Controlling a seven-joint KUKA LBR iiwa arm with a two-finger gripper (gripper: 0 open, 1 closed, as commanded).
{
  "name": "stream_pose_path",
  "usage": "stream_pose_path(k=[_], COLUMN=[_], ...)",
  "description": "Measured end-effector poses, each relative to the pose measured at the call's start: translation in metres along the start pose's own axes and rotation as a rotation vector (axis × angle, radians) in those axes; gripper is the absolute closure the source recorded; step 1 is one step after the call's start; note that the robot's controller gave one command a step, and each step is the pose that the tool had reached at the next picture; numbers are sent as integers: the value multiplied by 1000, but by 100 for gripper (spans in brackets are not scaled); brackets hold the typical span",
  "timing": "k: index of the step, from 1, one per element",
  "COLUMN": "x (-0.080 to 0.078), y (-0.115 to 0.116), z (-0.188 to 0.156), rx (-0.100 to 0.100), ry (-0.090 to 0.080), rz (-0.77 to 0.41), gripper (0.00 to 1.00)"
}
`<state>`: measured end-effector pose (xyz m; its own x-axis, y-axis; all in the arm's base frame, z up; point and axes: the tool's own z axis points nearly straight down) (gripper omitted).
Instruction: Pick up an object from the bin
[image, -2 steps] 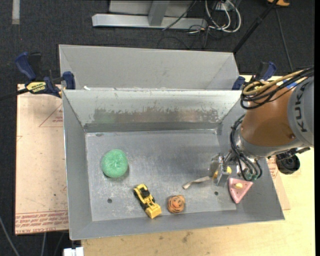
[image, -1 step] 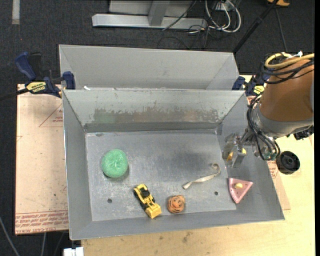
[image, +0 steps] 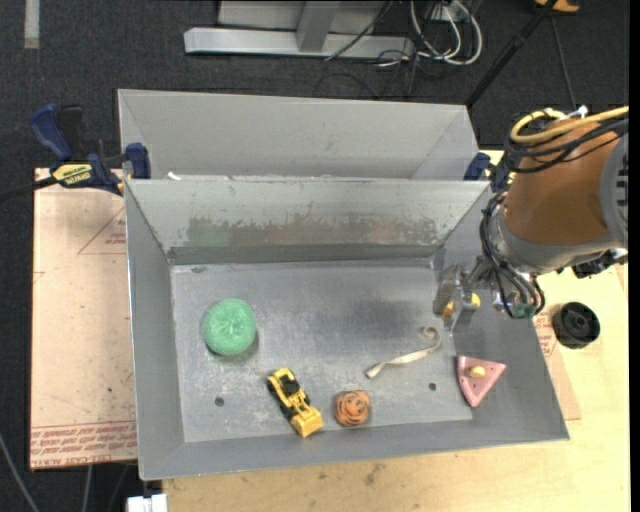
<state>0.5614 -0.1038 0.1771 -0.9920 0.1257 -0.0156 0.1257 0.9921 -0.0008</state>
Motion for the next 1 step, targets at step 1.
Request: stream_pose_path(k=[1], x=[22], y=[6], z=[-8], rx=[-3], ry=[28], rz=[-1], gripper=[100])
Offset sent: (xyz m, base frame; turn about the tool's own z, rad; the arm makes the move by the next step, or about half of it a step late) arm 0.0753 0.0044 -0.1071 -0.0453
